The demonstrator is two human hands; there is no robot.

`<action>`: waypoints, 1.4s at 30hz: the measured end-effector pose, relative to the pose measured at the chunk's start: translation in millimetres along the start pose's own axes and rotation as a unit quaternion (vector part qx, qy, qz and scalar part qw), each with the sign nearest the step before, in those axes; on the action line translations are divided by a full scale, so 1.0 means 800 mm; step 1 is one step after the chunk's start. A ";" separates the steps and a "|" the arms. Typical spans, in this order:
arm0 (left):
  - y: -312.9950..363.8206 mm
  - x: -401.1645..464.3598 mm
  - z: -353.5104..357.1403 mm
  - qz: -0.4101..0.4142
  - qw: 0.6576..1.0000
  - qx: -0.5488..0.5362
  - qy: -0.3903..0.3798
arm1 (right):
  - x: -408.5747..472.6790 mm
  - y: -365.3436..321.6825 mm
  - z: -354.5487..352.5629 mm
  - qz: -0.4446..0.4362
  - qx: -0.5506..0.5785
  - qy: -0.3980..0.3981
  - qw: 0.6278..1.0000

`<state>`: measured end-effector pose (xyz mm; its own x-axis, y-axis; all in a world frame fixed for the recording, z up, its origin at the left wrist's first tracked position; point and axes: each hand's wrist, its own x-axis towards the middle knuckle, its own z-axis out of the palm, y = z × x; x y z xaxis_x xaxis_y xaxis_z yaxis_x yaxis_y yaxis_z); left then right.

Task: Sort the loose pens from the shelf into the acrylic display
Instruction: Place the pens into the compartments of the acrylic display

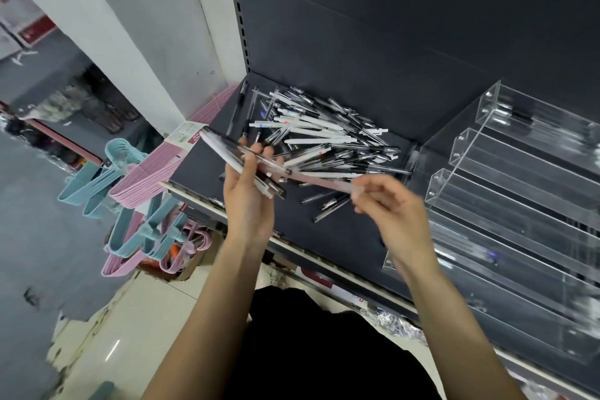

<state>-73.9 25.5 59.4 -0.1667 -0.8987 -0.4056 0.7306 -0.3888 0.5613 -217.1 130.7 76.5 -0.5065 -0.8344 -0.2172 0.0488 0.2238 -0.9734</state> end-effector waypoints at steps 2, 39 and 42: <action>0.001 0.002 -0.007 0.006 0.999 -0.017 0.026 | 0.011 -0.012 -0.009 -0.046 -0.015 0.023 0.999; -0.027 -0.055 -0.035 -0.124 0.952 0.232 -0.157 | 0.117 -0.093 0.075 -0.160 -0.277 -0.185 0.929; -0.025 -0.051 -0.036 -0.132 0.963 0.189 -0.139 | 0.086 -0.099 0.071 -0.233 -0.246 -0.101 0.936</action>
<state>-62.9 76.0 44.3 -0.5232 -0.7574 -0.3906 0.3542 -0.6102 0.7087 -206.8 27.2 134.9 -0.1986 -0.9663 0.1640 -0.5634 -0.0244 -0.8258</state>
